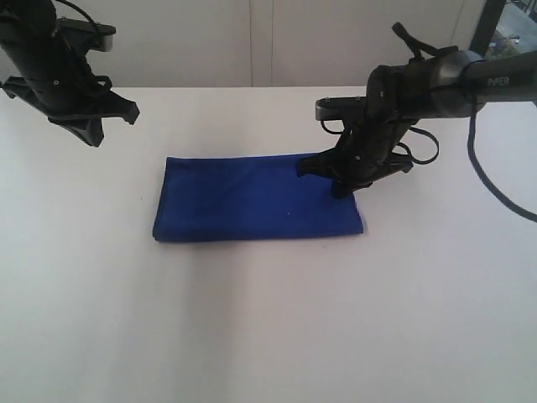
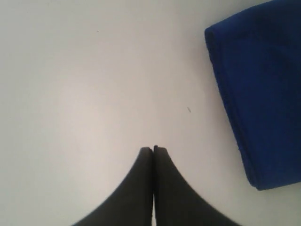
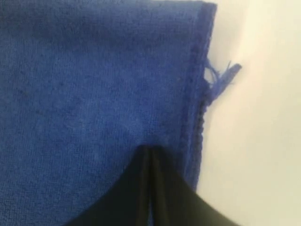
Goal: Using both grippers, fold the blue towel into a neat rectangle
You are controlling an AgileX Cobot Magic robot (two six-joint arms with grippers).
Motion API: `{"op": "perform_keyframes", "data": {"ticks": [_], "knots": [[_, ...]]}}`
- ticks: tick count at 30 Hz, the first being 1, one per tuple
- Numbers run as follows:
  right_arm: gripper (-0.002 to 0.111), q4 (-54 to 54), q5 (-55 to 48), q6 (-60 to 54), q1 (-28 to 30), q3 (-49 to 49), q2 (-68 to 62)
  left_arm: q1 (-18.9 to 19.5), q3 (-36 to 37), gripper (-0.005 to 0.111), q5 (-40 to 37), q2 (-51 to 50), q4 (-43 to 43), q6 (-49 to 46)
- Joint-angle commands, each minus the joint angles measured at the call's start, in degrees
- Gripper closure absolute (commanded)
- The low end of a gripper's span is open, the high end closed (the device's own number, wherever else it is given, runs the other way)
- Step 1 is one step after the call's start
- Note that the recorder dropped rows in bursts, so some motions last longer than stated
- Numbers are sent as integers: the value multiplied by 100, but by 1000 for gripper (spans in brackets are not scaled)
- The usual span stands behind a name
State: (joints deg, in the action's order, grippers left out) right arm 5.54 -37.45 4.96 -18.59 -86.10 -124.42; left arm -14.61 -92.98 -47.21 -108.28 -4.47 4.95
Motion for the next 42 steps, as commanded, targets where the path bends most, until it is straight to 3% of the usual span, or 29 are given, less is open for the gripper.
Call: {"op": "perform_keyframes", "data": {"ticks": [1,10,14,19,23,28,42], "knots": [[108,-263,-221,40,98,42,-100,29,38,107,-83,103,15,115],[108,-129,-513,175,98,42,820,134,38,107,-44,299,97,399],[108,-102,-582,175,234,185,1209,444,38,107,-546,325,296,368],[108,94,-958,41,794,512,1612,925,216,107,-934,600,447,150],[108,343,-1213,-299,1378,822,2104,1191,651,107,-878,1094,447,66],[108,357,-1162,-496,1809,1405,3057,1233,1375,107,-430,1913,447,66],[108,189,-429,-776,1864,3409,6769,1222,3431,107,237,4974,751,-220]]}}
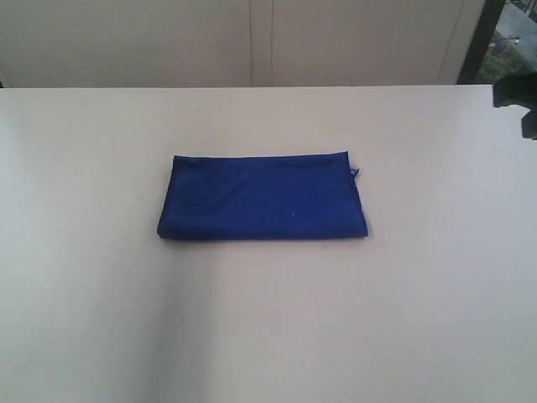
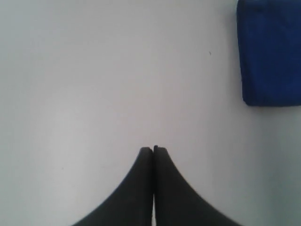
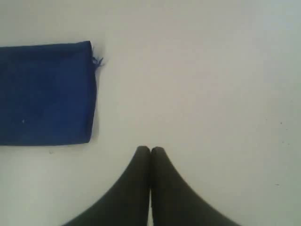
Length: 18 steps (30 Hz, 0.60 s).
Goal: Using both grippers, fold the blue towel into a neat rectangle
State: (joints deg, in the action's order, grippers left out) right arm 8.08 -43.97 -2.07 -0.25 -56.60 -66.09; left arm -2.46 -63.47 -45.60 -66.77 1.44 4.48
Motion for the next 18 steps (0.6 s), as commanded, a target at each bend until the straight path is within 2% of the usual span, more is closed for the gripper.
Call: {"op": "perform_keyframes", "data": {"ticks": [1,5,9,13,18], "knots": [[108,-65,297,-74,30,600,1243,7,597,107,111,1033,291,-315],[108,-65,592,-74,30,1164,2374,7,1220,107,355,1999,1110,-1103],[108,-74,730,-74,30,1699,3358,7,1893,107,1110,2972,1751,-1768],[108,-202,1276,-74,30,2324,4022,7,2659,107,2050,3489,1773,-2014],[108,-383,2686,-74,30,3121,4247,7,3512,107,3188,3485,1737,-2140]]}}
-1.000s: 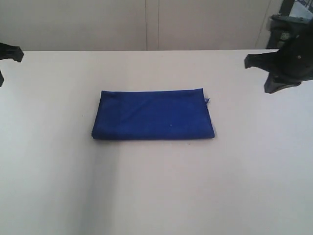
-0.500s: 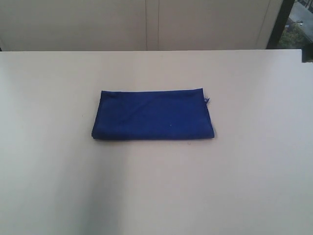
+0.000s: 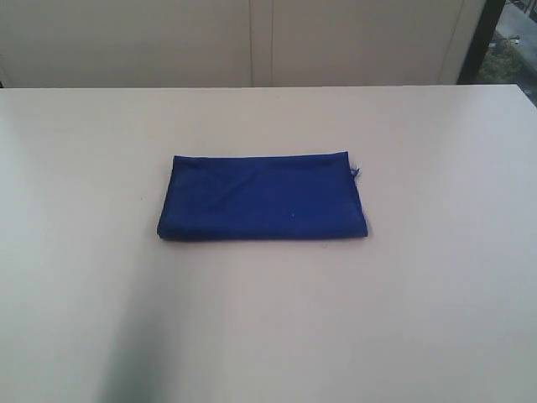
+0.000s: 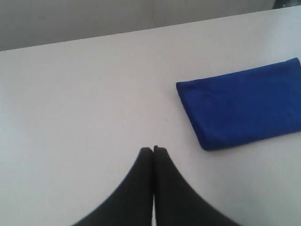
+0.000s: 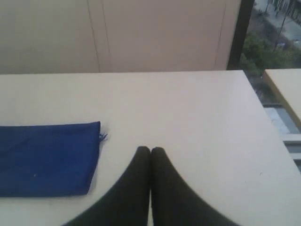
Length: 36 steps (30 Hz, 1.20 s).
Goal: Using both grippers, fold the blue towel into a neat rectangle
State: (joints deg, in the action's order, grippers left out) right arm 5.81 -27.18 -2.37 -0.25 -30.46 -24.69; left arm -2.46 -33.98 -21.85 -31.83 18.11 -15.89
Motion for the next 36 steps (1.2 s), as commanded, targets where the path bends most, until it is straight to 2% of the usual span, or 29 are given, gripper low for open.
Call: {"op": "perform_keyframes", "data": {"ticks": [1,4,26,32,36], "knots": [[108,-164,1198,-43,30,590,107,7,662,107,925,-10,56,-103],[108,-164,1137,-43,30,678,107,7,830,107,940,-10,56,-57],[108,-164,991,-43,30,749,207,7,830,107,791,-10,56,-69],[108,-424,1064,-43,30,1095,657,7,830,107,791,-10,56,-69],[108,-581,1366,-43,30,1691,1336,7,830,107,791,-10,56,-69]]}}
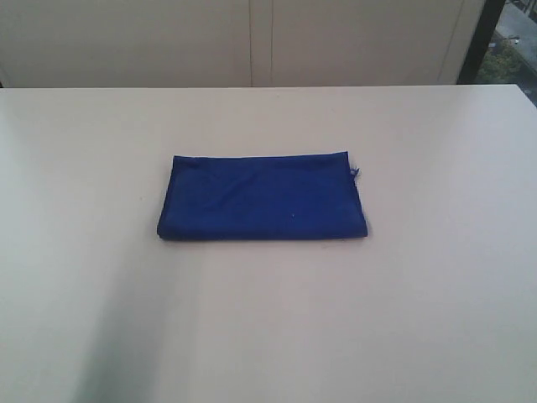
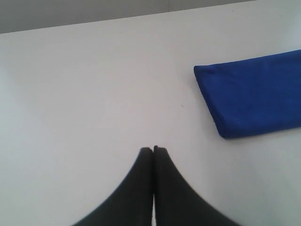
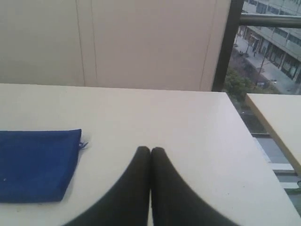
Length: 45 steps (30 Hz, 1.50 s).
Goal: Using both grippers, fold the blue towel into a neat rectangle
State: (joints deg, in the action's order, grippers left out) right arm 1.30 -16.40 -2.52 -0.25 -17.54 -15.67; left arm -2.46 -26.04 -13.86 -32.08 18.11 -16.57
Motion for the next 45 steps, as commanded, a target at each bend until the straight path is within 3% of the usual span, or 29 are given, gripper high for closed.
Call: {"op": "perform_keyframes", "data": {"ticks": [1,16,24,30,45], "knots": [[108,-130,349,-28,30,578,622,7,35,107,-7,15,56,0],[108,-130,750,-6,30,1732,1567,7,35,107,-7,15,56,-11],[108,-130,544,-6,30,1754,1567,7,35,107,-7,15,56,-11],[108,-130,-293,-6,30,1754,1567,7,35,107,-7,15,56,-11],[108,-130,-330,-6,30,1754,1567,7,35,107,-7,15,56,-11]]}}
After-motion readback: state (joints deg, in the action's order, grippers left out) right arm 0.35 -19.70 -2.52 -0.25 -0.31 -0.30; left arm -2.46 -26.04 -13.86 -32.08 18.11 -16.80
